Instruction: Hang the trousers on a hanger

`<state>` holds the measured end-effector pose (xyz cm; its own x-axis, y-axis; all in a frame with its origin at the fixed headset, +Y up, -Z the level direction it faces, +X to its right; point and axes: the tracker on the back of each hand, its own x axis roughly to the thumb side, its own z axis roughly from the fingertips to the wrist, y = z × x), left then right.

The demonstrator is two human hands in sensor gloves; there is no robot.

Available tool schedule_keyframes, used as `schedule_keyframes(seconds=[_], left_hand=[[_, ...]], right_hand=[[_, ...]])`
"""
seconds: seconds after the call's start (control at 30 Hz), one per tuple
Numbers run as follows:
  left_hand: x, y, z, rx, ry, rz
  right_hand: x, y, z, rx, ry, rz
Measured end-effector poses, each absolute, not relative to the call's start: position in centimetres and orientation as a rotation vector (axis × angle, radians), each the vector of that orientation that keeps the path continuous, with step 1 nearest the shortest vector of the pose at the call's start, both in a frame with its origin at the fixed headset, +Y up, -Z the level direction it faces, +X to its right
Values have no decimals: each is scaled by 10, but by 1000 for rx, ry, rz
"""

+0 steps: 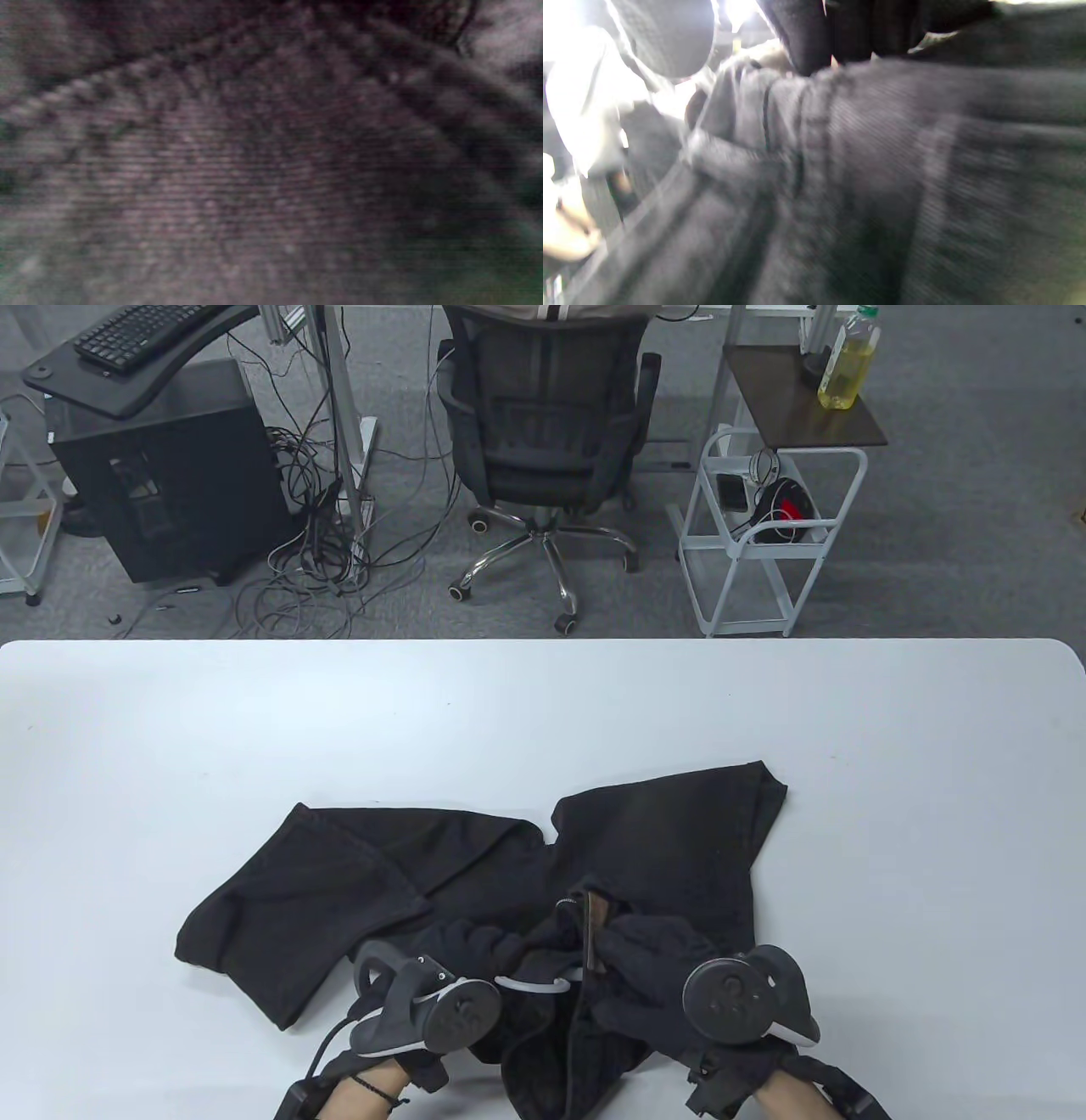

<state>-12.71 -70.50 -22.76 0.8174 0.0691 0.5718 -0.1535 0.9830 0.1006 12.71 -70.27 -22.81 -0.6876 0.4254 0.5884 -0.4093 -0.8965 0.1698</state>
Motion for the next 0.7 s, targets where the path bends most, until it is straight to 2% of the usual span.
schedule_keyframes(seconds=[0.07, 0.17, 0.37, 0.47, 0.5, 0.6, 0.7], left_hand=[[-128, -705, -228, 118, -616, 134], [-130, -705, -232, 35, -606, 153], [-152, -708, -247, -139, -487, 160], [-172, -724, -263, -266, -425, 214], [-182, -731, -269, -300, -402, 251], [-190, -744, -273, -296, -378, 216], [-187, -748, -275, -273, -379, 180]], right_hand=[[121, -717, -231, 860, 150, 2670], [116, -727, -238, 795, 103, 2721], [112, -728, -240, 791, 90, 2740], [116, -736, -248, 786, 240, 2677], [118, -743, -252, 774, 349, 2623], [118, -759, -258, 772, 535, 2674], [119, -760, -265, 723, 426, 2778]])
